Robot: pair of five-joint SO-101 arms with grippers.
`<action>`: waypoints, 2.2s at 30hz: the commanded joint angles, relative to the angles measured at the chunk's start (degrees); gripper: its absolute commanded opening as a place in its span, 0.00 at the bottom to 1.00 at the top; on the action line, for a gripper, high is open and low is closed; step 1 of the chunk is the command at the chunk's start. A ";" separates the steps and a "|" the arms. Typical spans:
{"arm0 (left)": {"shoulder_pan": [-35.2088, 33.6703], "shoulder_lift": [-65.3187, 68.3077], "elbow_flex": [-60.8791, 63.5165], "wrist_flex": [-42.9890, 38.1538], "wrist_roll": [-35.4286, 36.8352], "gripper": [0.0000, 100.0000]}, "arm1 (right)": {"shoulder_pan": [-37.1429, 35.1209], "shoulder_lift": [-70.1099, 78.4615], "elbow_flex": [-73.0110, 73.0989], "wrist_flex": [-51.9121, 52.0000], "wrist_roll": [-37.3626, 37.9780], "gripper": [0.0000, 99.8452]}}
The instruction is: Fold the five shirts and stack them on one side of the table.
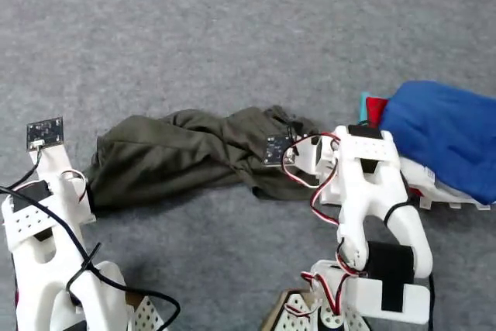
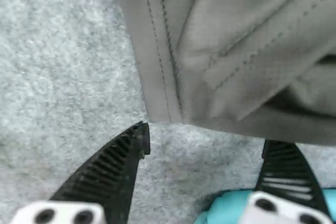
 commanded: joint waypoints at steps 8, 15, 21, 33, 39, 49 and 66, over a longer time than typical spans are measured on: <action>-0.53 -0.31 0.26 -1.67 0.18 0.02 | 0.66 -2.59 7.25 -0.18 2.20 0.34; 0.35 -0.31 0.79 -1.93 0.18 0.02 | 1.01 -4.97 9.45 -2.46 2.02 0.22; 0.35 -0.31 0.79 -1.93 0.18 0.02 | 7.25 -5.14 6.20 0.09 2.02 0.19; 0.35 -0.31 1.32 -2.02 0.18 0.02 | -2.15 -20.26 12.35 5.36 2.46 0.23; 0.35 -0.31 2.37 -3.69 0.09 0.02 | -5.58 -18.59 14.20 -1.41 0.00 0.23; 0.35 -0.31 2.37 -3.69 0.09 0.02 | -5.32 -8.48 13.76 -8.88 0.00 0.23; 0.35 -0.31 2.37 -3.87 0.09 0.02 | 0.48 3.65 2.15 -6.07 0.00 0.07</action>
